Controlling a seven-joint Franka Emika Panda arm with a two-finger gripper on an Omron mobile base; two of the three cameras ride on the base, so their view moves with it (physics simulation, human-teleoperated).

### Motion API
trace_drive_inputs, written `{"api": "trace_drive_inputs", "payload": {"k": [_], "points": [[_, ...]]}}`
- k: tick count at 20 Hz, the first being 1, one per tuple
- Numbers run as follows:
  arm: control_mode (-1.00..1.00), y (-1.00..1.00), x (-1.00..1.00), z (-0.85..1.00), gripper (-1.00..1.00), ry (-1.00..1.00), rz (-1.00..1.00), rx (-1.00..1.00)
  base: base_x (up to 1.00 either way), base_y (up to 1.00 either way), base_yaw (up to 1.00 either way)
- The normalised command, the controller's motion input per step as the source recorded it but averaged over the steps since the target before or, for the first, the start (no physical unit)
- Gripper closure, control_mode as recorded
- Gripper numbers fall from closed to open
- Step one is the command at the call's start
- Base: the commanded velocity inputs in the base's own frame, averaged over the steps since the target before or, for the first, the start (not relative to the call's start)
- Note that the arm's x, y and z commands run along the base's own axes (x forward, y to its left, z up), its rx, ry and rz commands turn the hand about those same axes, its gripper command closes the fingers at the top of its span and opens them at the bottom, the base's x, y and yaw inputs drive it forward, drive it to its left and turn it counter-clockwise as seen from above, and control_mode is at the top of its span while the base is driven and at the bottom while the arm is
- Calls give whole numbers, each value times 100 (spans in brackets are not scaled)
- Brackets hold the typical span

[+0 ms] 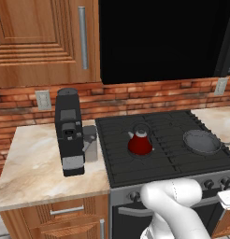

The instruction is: Pick the pan from the cabinet and place it on the stove. Then turn on the stove burner for the pan.

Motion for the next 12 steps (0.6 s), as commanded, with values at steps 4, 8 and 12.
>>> {"api": "trace_drive_inputs", "payload": {"k": [4,8,12], "points": [[-100,0,0,0,-100,0,-1,0,0,0,0],[-100,0,0,0,-100,0,-1,0,0,0,0],[-100,0,2,0,-100,0,-1,0,0,0,0]]}}
